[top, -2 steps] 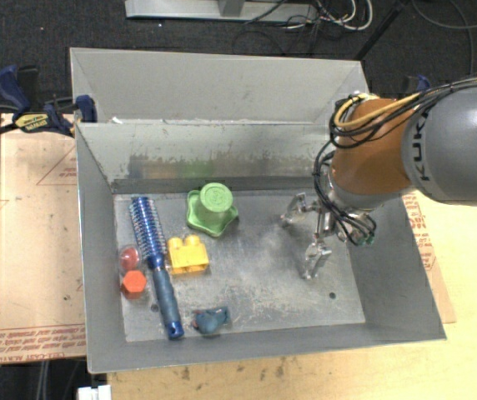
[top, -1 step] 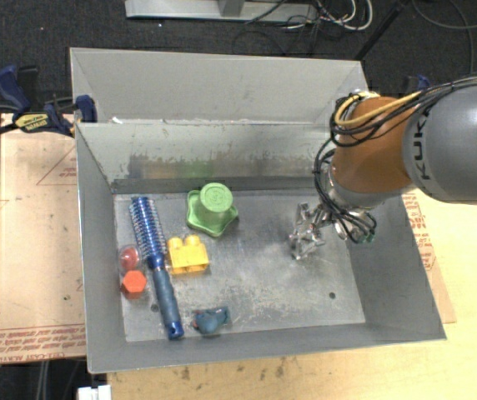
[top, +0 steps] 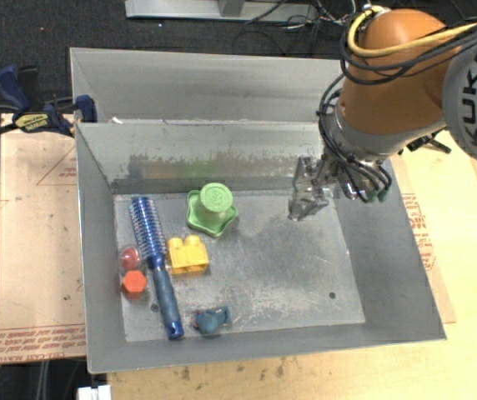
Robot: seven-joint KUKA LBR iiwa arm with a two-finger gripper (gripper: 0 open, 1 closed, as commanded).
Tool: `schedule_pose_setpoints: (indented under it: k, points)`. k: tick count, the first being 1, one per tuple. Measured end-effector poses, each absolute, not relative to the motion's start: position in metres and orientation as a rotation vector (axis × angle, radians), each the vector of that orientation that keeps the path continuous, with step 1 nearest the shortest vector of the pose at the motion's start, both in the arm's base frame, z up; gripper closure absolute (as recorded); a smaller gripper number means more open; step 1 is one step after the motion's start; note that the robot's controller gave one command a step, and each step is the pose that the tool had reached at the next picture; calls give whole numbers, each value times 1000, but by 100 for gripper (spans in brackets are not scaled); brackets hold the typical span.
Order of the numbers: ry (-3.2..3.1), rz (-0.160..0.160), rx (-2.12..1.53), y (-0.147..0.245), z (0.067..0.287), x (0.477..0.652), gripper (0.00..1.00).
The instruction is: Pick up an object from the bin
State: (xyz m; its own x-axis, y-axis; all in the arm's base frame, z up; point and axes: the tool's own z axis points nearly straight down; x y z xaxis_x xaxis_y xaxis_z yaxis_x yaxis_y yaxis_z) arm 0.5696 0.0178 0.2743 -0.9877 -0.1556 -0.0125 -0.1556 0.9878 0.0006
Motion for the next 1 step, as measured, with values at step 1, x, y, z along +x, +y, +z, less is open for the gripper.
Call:
schedule_pose_setpoints:
  k: [1]
  points:
    - [3112,0,411,-7,229,627,100]
